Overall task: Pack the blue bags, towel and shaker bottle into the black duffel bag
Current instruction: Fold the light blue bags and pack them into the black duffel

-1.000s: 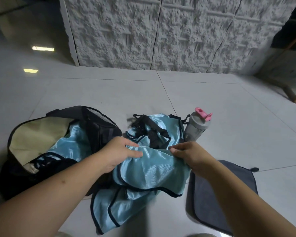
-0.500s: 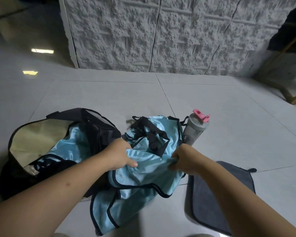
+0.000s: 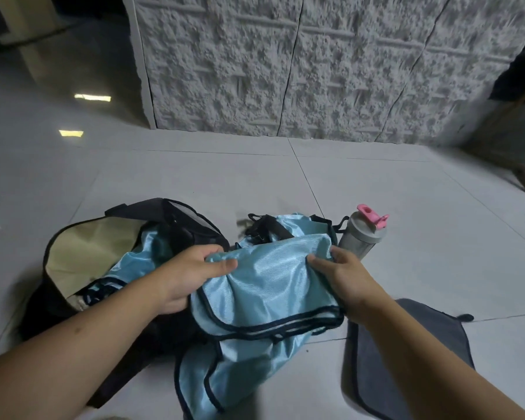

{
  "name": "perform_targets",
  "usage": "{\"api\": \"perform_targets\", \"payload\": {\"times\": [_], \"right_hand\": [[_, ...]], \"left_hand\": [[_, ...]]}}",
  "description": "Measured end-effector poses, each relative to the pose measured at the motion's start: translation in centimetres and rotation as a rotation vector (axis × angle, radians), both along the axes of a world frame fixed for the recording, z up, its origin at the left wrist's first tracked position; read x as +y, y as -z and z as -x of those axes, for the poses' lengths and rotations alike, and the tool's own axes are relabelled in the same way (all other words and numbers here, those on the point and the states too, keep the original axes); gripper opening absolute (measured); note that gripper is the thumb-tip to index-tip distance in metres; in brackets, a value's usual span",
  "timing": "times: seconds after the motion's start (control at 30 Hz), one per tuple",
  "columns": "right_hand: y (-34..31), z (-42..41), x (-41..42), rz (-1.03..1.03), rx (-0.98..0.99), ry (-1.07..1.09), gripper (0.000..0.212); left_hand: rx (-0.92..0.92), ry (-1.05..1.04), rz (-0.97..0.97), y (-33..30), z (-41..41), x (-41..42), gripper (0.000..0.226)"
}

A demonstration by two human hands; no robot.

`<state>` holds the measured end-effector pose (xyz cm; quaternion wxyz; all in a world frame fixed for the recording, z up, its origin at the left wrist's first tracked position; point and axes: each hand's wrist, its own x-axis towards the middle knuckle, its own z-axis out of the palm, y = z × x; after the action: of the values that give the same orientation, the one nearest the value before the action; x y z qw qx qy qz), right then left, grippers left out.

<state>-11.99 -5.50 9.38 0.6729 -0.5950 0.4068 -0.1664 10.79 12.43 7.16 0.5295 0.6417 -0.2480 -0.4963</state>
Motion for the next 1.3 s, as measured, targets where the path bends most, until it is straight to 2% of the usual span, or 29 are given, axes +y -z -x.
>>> {"api": "perform_targets", "payload": {"times": [0.13, 0.27, 0.3, 0.37, 0.4, 0.5, 0.6, 0.77, 0.87, 0.97, 1.07, 1.13, 1.2, 1.23, 1.3], "right_hand": [[-0.6, -3.4, 0.6, 0.054, 0.023, -0.027, 0.016], [-1.8, -7.8, 1.2, 0.101, 0.018, -0.065, 0.011], [-2.4, -9.5, 1.5, 0.11, 0.018, -0.081, 0.01], [-3.4, -11.5, 1.8, 0.086, 0.001, -0.1, 0.011], [-4.0, -12.9, 2.0, 0.06, -0.01, -0.121, 0.013], [-4.6, -16.8, 2.9, 0.013, 0.001, -0.22, 0.024], [-4.1, -20.6, 4.5, 0.089, 0.089, -0.316, 0.036], [-2.5, -25.7, 6.7, 0.267, 0.207, -0.258, 0.021], [-1.5, -27.9, 7.8, 0.32, 0.277, -0.275, 0.016], [0.0, -29.1, 9.1, 0.419, 0.384, -0.348, 0.011], [1.5, -30.0, 10.6, 0.533, 0.542, -0.443, 0.024], [2.1, -30.4, 10.9, 0.636, 0.638, -0.533, 0.023], [2.3, -30.7, 10.9, 0.747, 0.725, -0.626, 0.01], [2.2, -30.8, 11.0, 0.776, 0.74, -0.659, 0.011], [1.9, -30.9, 11.4, 0.791, 0.783, -0.736, 0.027]], "left_hand": [[0.047, -0.112, 0.016, 0.1, -0.6, 1.9, 0.072], [0.104, -0.208, 0.057, -0.2, -3.3, 3.9, 0.091], [0.108, -0.237, 0.073, -0.7, -4.5, 4.6, 0.076], [0.087, -0.264, 0.081, -1.6, -5.8, 5.3, 0.03], [0.058, -0.29, 0.066, -2.1, -6.8, 5.7, 0.021], [0.026, -0.412, 0.034, -2.2, -9.9, 7.8, 0.018], [0.07, -0.525, -0.031, -0.7, -12.1, 10.0, 0.018], [0.148, -0.655, -0.069, 2.2, -13.7, 11.3, 0.018], [-0.016, -0.673, -0.206, 3.0, -14.8, 11.4, 0.013], [-0.297, -0.541, -0.466, 3.4, -15.5, 12.2, 0.024], [-0.586, -0.346, -0.66, 3.5, -15.8, 12.6, 0.021], [-0.757, -0.219, -0.709, 3.3, -15.7, 12.3, 0.022], [-0.932, -0.088, -0.771, 2.8, -15.0, 11.6, 0.034], [-1.025, -0.043, -0.799, 2.4, -14.4, 11.1, 0.04], [-1.182, -0.015, -0.765, 2.1, -13.3, 9.8, 0.048]]}}
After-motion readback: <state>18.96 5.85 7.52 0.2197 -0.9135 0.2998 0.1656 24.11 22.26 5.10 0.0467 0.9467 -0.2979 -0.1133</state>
